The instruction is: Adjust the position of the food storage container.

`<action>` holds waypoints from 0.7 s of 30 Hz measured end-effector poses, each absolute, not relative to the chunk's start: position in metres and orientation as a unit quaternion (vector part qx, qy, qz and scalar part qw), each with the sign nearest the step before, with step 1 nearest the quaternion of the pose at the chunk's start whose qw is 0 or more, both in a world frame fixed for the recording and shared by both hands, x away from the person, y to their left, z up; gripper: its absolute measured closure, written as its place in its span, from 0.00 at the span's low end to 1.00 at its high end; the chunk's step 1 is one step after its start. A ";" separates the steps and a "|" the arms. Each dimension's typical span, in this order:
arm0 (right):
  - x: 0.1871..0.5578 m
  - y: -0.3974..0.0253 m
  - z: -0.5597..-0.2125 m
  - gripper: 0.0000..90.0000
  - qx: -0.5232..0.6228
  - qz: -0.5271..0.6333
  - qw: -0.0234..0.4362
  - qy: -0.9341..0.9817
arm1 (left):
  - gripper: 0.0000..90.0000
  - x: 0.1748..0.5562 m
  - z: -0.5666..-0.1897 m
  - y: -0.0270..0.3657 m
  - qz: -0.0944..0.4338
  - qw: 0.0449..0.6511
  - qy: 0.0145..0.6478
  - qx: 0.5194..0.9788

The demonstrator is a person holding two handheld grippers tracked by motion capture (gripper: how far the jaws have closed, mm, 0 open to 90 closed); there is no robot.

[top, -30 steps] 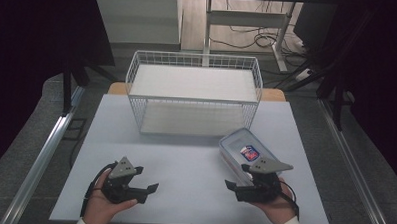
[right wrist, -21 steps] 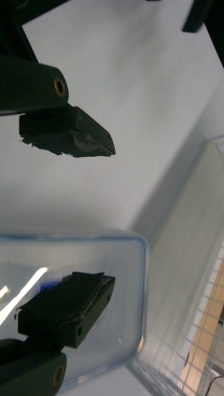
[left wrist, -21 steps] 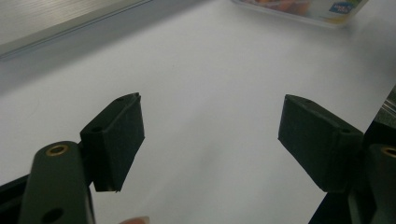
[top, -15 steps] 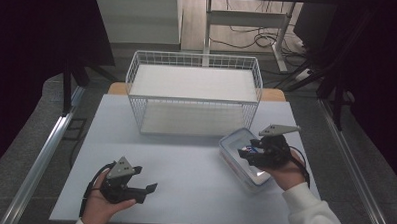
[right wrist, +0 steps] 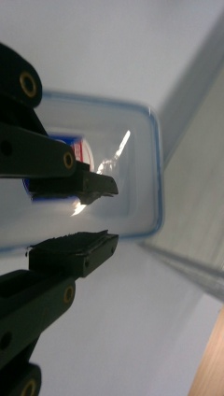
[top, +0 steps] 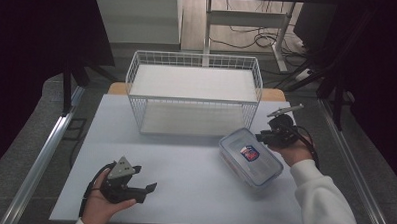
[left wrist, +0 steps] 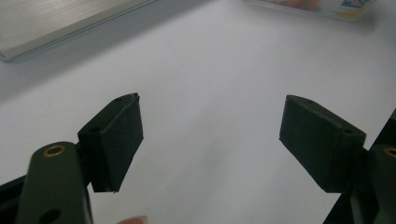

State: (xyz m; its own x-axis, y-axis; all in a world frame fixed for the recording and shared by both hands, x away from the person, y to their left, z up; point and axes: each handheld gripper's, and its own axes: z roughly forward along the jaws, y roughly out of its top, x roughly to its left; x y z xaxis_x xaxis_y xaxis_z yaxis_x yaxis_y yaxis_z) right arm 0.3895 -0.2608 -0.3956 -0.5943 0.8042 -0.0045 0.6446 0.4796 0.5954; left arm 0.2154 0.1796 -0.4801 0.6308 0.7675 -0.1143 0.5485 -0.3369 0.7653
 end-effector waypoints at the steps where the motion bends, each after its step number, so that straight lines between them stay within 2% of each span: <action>1: 0.395 -0.263 -0.397 0.81 0.434 0.276 0.136 0.847 | 0.24 0.216 -0.480 0.180 0.135 0.405 0.408 0.807; 9: 0.428 -0.271 -0.411 0.98 0.461 0.244 0.117 0.845 | 0.24 0.217 -0.482 0.179 0.133 0.402 0.406 0.810; 17: 0.444 -0.262 -0.435 0.99 0.463 0.208 0.117 0.854 | 0.24 0.216 -0.482 0.179 0.132 0.405 0.405 0.809; 21: 0.446 -0.260 -0.443 0.99 0.458 0.201 0.107 0.860 | 0.24 0.217 -0.480 0.183 0.111 0.421 0.413 0.800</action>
State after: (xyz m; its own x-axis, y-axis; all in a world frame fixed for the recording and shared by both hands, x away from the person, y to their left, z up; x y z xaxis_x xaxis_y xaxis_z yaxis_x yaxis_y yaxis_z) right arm 0.4458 -0.2595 -0.4430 -0.5582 0.8297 -0.0010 0.7436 0.5008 0.4430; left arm 0.2169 0.1826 -0.4804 0.6345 0.7539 -0.1702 0.5673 -0.3047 0.7651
